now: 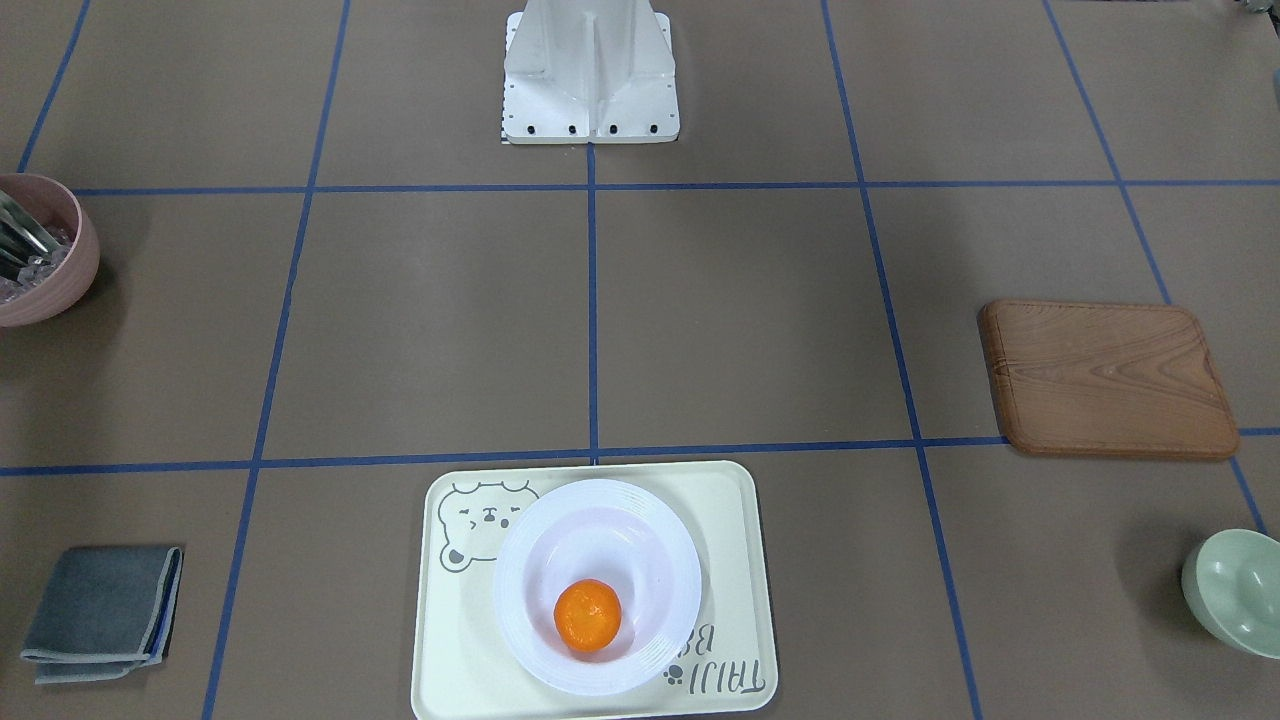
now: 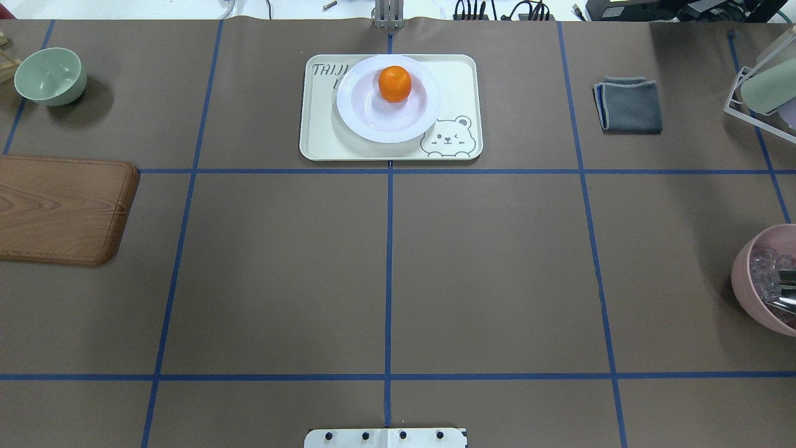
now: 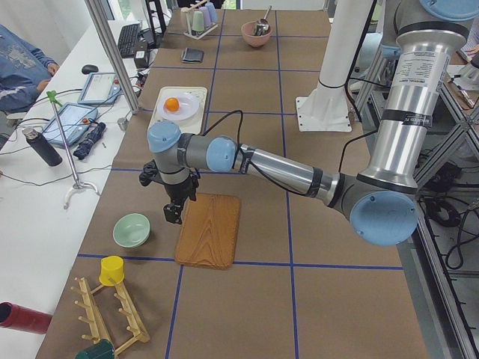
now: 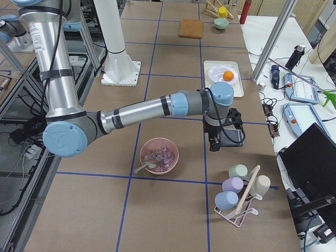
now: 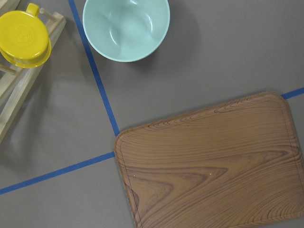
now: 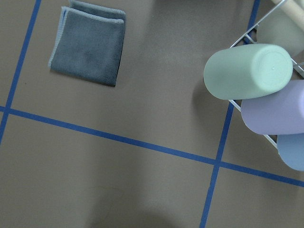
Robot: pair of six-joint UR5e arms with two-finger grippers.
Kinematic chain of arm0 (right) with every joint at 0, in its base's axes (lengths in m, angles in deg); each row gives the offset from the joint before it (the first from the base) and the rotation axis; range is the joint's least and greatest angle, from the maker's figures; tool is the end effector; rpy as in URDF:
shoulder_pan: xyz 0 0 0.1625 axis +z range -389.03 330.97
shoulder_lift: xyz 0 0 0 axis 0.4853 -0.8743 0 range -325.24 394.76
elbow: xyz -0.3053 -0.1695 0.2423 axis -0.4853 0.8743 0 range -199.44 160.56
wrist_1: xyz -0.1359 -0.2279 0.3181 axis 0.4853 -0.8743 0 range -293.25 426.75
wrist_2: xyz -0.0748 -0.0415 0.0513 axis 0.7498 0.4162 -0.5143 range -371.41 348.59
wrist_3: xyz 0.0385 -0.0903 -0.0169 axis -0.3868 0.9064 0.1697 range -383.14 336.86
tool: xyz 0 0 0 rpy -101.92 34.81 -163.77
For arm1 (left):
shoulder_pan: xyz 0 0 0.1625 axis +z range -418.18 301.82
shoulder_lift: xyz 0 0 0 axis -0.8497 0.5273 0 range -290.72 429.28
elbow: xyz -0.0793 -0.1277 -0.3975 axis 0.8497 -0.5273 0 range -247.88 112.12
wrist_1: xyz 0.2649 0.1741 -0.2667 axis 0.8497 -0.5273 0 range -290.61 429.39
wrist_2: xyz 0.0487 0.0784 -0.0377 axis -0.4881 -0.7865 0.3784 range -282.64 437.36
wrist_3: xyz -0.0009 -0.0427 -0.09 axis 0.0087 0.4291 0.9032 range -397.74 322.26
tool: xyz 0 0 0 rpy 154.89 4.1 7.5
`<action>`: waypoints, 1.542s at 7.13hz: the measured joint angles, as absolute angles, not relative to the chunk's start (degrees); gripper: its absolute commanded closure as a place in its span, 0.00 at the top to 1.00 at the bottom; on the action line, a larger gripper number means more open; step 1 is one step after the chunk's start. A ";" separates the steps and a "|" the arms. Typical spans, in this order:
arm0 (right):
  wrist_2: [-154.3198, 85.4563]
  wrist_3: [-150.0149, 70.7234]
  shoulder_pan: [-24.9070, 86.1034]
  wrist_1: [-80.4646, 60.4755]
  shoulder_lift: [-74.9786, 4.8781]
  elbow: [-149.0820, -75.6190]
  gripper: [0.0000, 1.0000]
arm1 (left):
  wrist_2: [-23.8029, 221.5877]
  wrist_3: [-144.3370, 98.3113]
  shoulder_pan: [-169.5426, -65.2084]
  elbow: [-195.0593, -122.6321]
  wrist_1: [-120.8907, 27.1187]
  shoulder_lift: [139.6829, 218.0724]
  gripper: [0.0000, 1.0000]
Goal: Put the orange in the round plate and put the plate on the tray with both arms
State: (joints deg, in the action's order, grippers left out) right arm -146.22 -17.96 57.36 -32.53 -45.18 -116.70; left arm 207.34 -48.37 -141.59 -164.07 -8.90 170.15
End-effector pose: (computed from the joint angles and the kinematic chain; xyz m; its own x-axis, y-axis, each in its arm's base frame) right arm 0.0279 -0.5602 0.5203 0.6934 -0.2317 0.6823 0.1253 0.9713 0.2024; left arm -0.0044 -0.5657 0.5315 0.7204 0.3273 -0.6115 -0.2514 0.9449 0.2097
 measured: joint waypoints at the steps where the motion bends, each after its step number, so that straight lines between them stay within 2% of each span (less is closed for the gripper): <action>1: -146.23 -17.96 57.36 -32.58 -45.18 -116.59 1.00 | 207.35 -48.43 -141.63 -164.05 -8.50 170.07 0.98; 11: -146.33 -17.96 57.36 -32.65 -45.30 -116.69 1.00 | 207.27 -47.88 -142.03 -166.81 -9.41 167.26 0.98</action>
State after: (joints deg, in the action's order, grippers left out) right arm -146.33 -17.96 57.36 -32.65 -45.30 -116.69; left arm 207.27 -47.88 -142.03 -166.81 -9.41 167.26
